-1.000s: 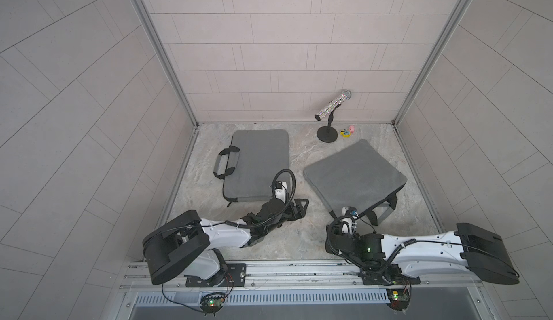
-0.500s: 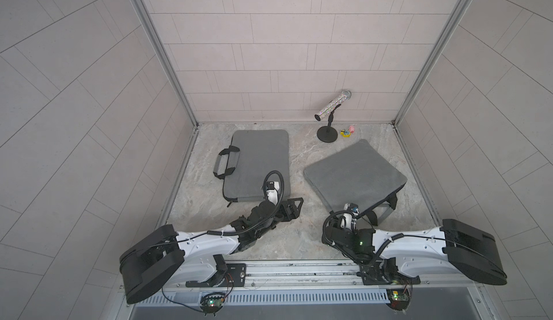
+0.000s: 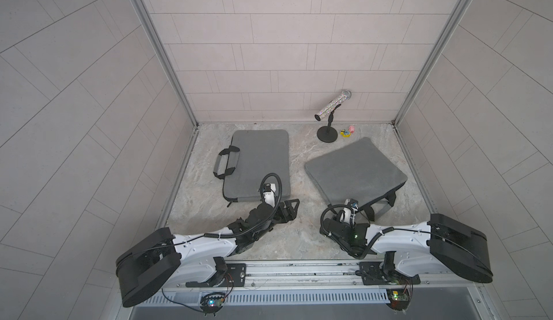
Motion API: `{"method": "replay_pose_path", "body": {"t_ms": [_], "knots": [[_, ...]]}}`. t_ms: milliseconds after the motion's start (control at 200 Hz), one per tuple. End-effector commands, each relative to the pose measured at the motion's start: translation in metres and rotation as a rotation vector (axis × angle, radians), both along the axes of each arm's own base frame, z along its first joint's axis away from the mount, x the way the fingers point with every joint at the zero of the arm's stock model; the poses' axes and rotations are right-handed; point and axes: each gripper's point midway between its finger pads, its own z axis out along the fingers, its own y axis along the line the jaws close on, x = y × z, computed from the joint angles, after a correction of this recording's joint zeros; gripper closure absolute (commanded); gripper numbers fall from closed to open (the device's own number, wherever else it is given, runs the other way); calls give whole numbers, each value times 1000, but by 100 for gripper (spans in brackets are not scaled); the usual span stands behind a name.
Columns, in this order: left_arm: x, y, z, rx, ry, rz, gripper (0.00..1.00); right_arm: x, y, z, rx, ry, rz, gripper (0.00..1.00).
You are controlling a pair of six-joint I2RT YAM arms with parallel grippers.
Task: Put the mouse into the laptop bag
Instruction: Zip the zipper on the zippered laptop bag.
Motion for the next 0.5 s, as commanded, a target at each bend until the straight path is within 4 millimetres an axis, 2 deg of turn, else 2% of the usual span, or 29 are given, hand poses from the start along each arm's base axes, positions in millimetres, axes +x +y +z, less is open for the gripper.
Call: {"method": "replay_pose_path", "body": {"t_ms": [0, 90, 235, 305, 315, 335, 495], "knots": [[1, 1, 3, -5, -22, -1, 10, -22, -22, -25, -69, 118, 12, 100], [0, -1, 2, -10, -18, -9, 10, -21, -21, -19, -59, 100, 36, 100], [-4, -11, 4, -44, 2, -52, 9, -16, -2, 5, -32, 54, 167, 100], [-11, -22, 0, -57, 39, -114, 9, -12, 7, 20, -9, 14, 229, 100], [-10, -28, 8, -75, 33, -124, 9, -12, 9, 22, -10, 8, 241, 100], [-11, -34, 12, -88, 36, -145, 10, -11, 10, 25, -7, -1, 254, 100], [-38, -72, 19, -188, 51, -247, 11, -9, 27, 56, 23, -85, 390, 100]]}}
